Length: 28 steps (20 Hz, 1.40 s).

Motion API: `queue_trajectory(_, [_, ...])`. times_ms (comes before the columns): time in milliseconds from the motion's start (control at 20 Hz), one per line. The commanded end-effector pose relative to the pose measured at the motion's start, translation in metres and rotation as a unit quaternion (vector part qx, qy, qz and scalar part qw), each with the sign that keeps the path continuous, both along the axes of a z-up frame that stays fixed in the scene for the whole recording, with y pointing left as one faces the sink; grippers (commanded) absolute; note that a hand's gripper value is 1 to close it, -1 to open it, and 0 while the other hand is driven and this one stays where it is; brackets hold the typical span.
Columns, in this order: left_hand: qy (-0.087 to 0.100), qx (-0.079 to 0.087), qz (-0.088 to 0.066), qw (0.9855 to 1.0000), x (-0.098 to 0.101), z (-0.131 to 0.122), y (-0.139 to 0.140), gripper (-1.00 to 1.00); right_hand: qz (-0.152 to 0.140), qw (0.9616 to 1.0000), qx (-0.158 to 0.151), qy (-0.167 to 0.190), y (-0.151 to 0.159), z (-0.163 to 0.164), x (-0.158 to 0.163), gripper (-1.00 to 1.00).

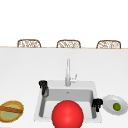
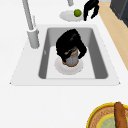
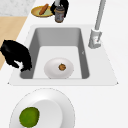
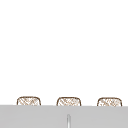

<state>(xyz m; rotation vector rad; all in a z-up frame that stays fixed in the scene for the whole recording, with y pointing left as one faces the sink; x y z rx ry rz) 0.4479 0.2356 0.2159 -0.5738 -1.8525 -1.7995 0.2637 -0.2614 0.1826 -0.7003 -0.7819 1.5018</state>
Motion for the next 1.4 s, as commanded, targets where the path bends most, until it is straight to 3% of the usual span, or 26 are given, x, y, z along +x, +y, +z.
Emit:
queue_trajectory(0, [-0.001,0.010,0.002,0.9999,-0.002,-0.005,-0.031,1.00,0.000,1.0000,0.000,0.000,0.000,0.000,0.000,0.00])
queue_trajectory(800, [0.007,0.012,0.007,0.9999,-0.028,-0.088,-0.158,1.00,0.000,1.0000,0.000,0.000,0.000,0.000,0.000,0.00])
queue_trajectory(1200, [0.015,0.005,0.009,0.9998,-0.017,-0.152,-0.189,1.00,0.000,1.0000,0.000,0.000,0.000,0.000,0.000,0.00])
queue_trajectory(1350, [0.003,-0.004,0.001,1.0000,-0.017,-0.179,-0.191,1.00,0.000,1.0000,0.000,0.000,0.000,0.000,0.000,0.00])
